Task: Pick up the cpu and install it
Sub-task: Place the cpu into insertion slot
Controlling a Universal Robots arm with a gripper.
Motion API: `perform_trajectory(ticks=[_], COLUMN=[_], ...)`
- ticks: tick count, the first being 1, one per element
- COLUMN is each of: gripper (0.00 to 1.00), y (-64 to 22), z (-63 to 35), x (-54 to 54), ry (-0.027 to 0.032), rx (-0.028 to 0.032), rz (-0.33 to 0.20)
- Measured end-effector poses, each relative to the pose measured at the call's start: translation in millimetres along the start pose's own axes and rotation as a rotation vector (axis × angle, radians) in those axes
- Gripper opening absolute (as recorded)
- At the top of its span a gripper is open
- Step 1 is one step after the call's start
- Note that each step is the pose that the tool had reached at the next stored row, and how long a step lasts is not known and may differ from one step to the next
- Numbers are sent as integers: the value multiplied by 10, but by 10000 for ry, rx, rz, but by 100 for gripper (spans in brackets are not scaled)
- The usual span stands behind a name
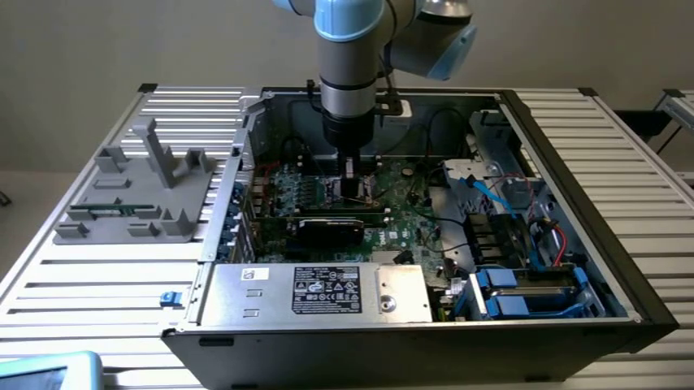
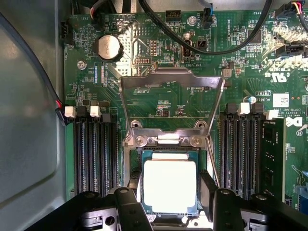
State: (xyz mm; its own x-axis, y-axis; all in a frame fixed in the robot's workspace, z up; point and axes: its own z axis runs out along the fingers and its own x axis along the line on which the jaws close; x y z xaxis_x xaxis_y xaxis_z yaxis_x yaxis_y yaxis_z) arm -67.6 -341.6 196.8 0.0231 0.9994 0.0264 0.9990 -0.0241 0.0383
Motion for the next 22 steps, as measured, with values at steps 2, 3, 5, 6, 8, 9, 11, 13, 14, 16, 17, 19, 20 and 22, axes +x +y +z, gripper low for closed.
perform_trajectory(ticks=[2, 3, 5, 6, 8, 9, 11, 13, 14, 16, 17, 19, 20, 22], gripper=[56, 56, 56, 56, 56, 56, 56, 56, 56, 56, 56, 56, 56, 56], y=[-6, -7, -7, -7, -7, -7, -7, -7, -7, -7, -7, -7, -7, -7], z=[-1, 0, 1, 2, 3, 4, 5, 6, 5, 6, 6, 6, 6, 6], x=[0, 0, 0, -1, 0, 0, 1, 1, 1, 1, 2, 2, 2, 2], ry=[0, 1, 6, 7, 12, 13, 17, 17, 17, 17, 17, 18, 19, 18], rx=[0, 0, -1, 0, 0, 0, 0, 0, 0, 0, -8, -11, -11, -11], rz=[1, 0, 0, 0, 0, 0, 0, 1, 1, 1, 0, 0, 0, 0])
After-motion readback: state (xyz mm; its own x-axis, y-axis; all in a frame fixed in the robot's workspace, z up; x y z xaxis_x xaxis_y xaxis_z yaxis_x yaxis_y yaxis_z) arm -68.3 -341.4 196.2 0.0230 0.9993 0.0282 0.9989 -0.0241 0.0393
